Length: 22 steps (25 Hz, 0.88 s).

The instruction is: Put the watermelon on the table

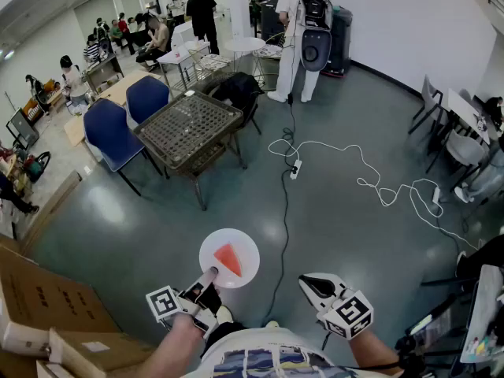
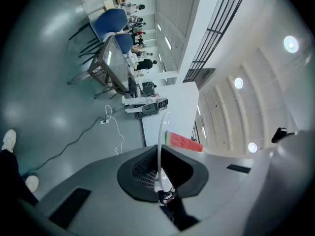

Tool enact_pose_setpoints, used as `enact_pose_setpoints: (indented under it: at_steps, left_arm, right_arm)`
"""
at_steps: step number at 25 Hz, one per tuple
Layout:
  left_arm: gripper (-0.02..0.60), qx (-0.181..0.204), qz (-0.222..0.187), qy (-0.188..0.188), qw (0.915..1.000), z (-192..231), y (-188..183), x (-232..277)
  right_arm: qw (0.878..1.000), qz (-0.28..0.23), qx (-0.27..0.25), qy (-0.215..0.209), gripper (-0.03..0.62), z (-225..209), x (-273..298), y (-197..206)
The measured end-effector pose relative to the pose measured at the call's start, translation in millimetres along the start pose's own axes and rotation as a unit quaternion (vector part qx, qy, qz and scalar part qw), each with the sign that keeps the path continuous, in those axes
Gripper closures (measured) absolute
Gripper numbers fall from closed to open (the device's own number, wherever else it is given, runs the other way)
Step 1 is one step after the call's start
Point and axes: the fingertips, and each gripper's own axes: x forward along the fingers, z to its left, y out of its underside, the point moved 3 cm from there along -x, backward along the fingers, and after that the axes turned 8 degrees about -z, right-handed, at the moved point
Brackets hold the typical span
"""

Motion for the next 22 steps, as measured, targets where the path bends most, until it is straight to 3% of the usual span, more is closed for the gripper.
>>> enact_pose_setpoints:
  at_steps: [15,22]
  left_arm:
    - [0.565,0.011,-0.041,-0.011,0.9990,6.6,-30.6,-18.3]
    - [0.565,0.004,-0.037,-0.009,0.9993,23.3,-103.0,16.7]
  right_arm:
    - [0.999,0.003,-0.010,-0.037,0.585,6.8,43.2,10.0]
    - [0.999,0.004,-0.022,-0.030,0.580,-9.7,121.0,-12.3]
